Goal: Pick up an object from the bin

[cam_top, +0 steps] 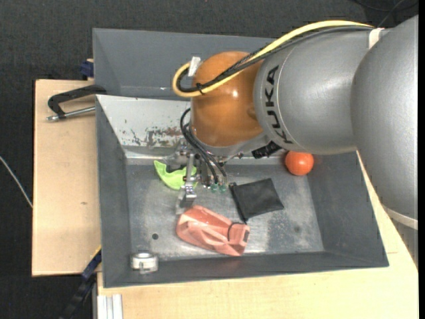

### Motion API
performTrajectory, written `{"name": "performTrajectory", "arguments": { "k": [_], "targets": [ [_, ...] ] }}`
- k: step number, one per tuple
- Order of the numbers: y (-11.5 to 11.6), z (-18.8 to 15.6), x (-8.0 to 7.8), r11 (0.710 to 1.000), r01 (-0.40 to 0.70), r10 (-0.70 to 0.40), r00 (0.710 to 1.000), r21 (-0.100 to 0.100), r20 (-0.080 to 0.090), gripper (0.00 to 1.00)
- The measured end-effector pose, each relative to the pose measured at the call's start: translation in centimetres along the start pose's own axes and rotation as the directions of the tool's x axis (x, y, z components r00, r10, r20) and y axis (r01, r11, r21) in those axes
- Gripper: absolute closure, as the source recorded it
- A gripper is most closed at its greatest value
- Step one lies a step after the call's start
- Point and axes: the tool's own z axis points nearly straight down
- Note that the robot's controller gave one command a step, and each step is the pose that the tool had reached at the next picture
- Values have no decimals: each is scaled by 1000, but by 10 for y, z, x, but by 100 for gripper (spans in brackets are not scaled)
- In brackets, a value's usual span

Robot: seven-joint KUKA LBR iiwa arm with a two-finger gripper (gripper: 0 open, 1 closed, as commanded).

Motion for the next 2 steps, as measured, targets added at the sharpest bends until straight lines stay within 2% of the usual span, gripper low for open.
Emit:
{"name": "performTrajectory", "arguments": {
  "k": [1,2],
  "targets": [
    [-16,33,1,996,-92,92,996,5,-11,0],
    [-21,40,-10,985,-173,173,985,4,-5,0]
  ]
}}
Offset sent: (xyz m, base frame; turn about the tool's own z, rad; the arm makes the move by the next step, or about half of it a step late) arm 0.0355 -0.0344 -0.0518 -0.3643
